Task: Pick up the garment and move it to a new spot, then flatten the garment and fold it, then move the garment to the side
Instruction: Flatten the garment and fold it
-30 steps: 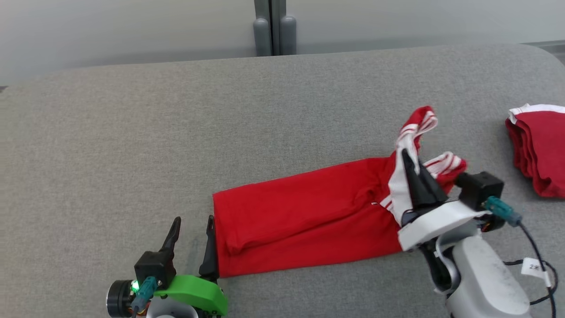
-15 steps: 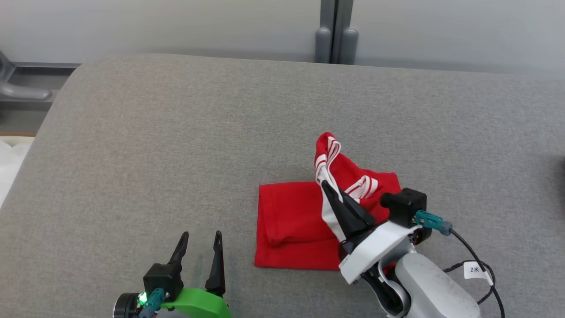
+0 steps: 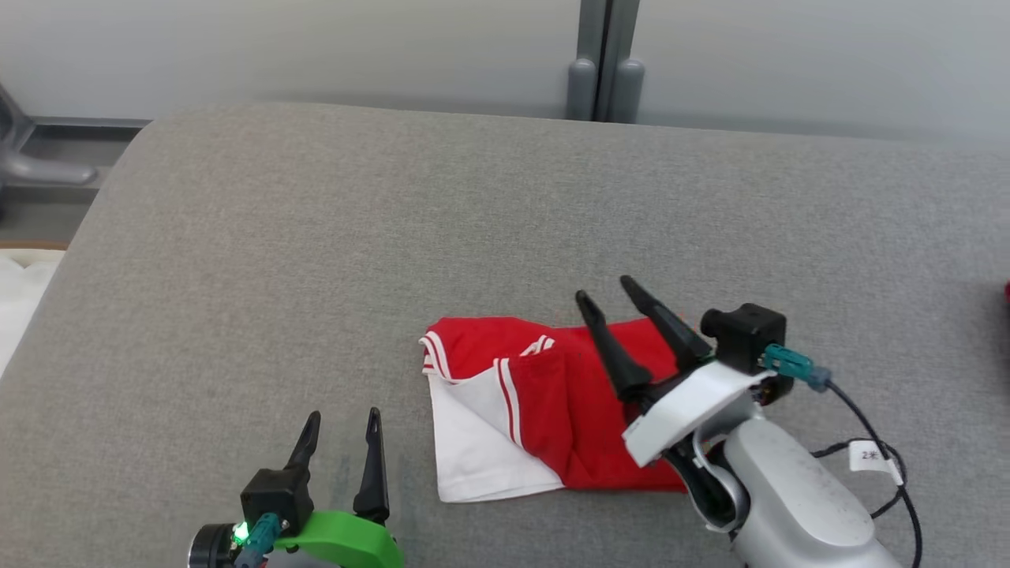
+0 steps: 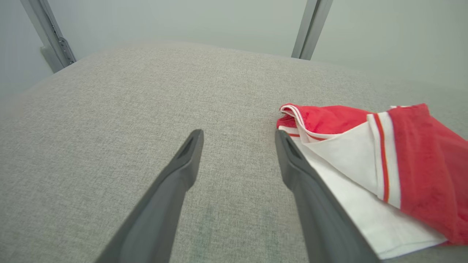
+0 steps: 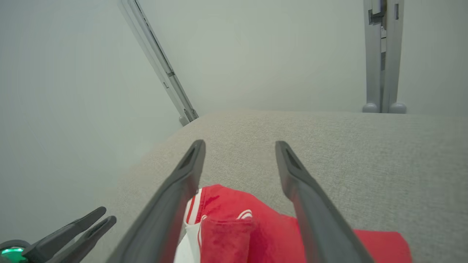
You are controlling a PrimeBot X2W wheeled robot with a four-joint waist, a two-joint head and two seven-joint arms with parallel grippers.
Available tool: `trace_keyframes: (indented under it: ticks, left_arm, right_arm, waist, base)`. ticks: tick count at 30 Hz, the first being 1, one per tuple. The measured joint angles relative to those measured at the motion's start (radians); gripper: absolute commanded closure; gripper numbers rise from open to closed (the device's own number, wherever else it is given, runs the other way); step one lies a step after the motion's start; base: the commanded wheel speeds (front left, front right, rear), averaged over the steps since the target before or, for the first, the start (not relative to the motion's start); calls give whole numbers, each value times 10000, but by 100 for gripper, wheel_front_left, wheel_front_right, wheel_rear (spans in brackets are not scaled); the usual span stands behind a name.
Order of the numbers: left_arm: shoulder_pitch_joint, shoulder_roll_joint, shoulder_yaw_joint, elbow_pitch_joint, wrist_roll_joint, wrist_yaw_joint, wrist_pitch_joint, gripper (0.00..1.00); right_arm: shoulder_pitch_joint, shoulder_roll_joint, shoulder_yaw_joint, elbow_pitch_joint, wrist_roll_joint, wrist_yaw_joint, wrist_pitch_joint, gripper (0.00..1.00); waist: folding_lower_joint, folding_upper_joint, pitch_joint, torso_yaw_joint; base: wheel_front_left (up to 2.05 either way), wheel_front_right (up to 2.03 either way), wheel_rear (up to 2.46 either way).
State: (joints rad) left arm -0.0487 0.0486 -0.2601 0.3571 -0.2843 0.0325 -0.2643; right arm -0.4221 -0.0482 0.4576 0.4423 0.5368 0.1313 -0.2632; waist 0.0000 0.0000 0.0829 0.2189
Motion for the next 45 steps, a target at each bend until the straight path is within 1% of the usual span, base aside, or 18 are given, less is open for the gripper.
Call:
trace_keyframes:
  ticks: [2,3,6,10,12,16,20,26,30,31,32,38,45]
  left_arm:
    - [-2,0,67,-19,58,0,0,0]
    - [-4,-2,171,-56,144,2,0,0]
    - [-5,0,311,-81,313,29,0,0]
    - [-5,-2,481,-171,499,71,0,0]
    - [2,-2,568,-211,596,121,0,0]
    - [128,0,677,-322,871,194,0,0]
    - [534,-2,767,-435,961,207,0,0]
    - [937,-2,828,-596,1030,209,0,0]
    - [1000,-2,823,-600,1034,209,0,0]
    - [999,-2,817,-598,1032,209,0,0]
    - [997,-2,802,-598,1032,207,0,0]
    - [675,-2,525,-577,999,155,0,0]
    - [301,-2,-92,-629,809,148,0,0]
  right_arm:
    - [201,-4,-750,52,-489,0,-2,0]
    - [468,-10,-1463,109,-1081,0,0,0]
    - [806,-15,-2418,113,-1833,0,0,0]
    - [1298,-13,-3356,148,-2522,0,0,0]
    - [1507,-19,-3666,165,-2778,0,0,0]
    - [1950,-13,-4071,217,-3141,0,0,0]
    - [2417,-17,-4357,240,-3317,0,-2,0]
    - [2906,-13,-4504,407,-3421,0,-2,0]
    - [2938,-13,-4546,430,-3452,0,0,0]
    - [2937,-19,-4508,443,-3452,0,-2,29]
    - [2931,-17,-4435,472,-3442,0,0,100]
    - [2369,-13,-3902,472,-3379,0,0,100]
    - [1167,-13,-2869,951,-3446,0,-2,100]
  waist:
    - [0,0,-23,-204]
    - [0,0,-47,-443]
    - [0,0,-76,-805]
    - [0,0,-112,-1284]
    - [0,1,-133,-1498]
    - [0,1,-203,-1877]
    - [0,1,-381,-2103]
    - [0,1,-631,-2247]
    - [0,1,-638,-2194]
    - [0,0,-632,-2174]
    - [0,0,-622,-2143]
    - [0,1,-431,-1838]
    - [0,0,-150,-958]
  base:
    - [0,0,0]
    - [0,0,0]
    - [0,0,0]
    - [0,0,0]
    - [0,0,0]
    - [0,0,0]
    - [0,0,0]
    - [0,0,0]
    - [0,0,0]
    - [0,0,0]
    - [0,0,0]
    - [0,0,0]
    - [0,0,0]
